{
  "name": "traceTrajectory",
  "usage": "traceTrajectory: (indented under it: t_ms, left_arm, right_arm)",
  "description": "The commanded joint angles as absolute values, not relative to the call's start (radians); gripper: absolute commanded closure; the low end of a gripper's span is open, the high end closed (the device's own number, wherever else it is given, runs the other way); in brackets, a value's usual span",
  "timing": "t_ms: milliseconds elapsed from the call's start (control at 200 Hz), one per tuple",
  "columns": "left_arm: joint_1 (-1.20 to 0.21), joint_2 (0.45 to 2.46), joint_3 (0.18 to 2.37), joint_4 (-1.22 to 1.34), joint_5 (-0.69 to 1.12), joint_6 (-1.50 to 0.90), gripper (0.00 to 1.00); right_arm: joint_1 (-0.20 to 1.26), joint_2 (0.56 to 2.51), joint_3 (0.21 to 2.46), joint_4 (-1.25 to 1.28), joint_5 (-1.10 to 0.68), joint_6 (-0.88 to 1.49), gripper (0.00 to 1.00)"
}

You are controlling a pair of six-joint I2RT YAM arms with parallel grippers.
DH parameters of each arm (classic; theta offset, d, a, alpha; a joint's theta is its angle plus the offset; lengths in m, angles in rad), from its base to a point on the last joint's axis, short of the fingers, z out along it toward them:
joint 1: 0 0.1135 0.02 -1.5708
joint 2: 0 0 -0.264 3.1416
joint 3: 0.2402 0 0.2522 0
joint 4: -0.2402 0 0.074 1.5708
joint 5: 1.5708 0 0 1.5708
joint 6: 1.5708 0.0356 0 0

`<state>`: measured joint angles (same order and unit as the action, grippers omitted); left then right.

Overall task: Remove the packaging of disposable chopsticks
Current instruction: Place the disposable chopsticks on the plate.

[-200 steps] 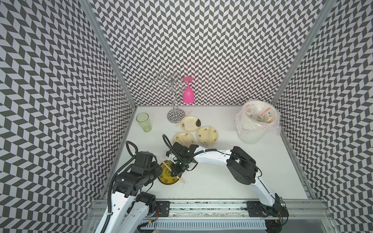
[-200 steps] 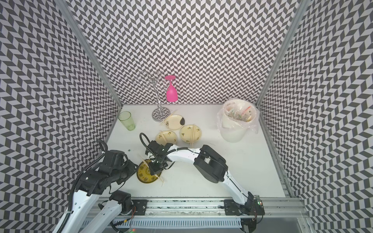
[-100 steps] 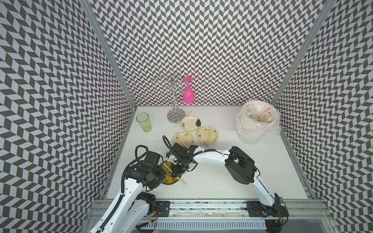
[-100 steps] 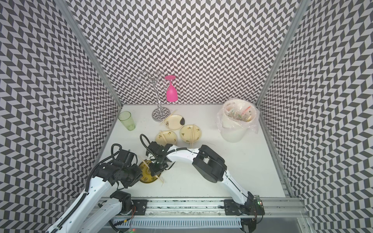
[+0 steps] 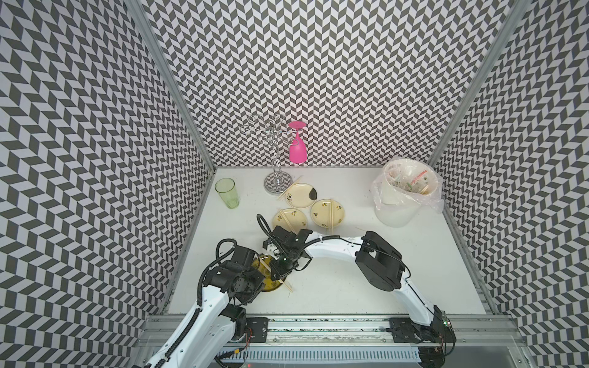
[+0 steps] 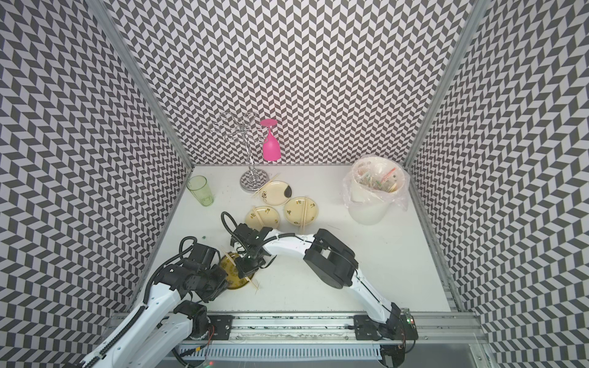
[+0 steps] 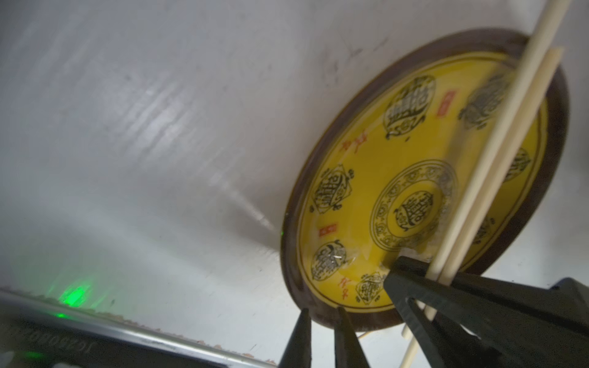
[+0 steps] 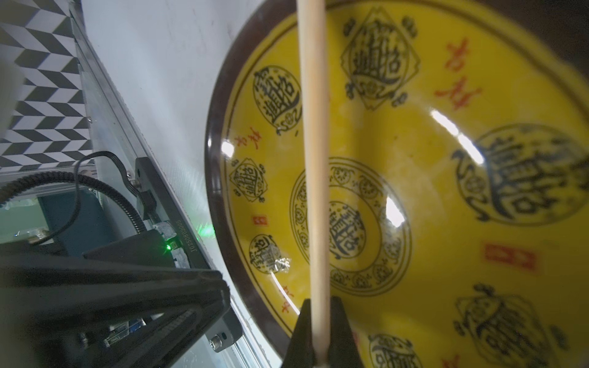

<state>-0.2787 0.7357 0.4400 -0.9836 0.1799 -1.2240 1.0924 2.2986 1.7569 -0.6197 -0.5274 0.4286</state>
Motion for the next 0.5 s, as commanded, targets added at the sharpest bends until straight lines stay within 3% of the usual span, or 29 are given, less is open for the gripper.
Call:
traceTrajectory:
  t_ms: [0,496]
  left_arm:
    - [-0.272,0.752,0.454,-0.931,0.145,-1.251,0.83]
    - [-0.241,0.842,0.458,-0.835,0.095,-1.236,0.82]
  right_arm:
    - [1.095,2.315,1.769,-0.616,-0.524,0.435,0.91]
    - [1.094,2.319,1.772,-0.616,-0.525,0.434,0.86]
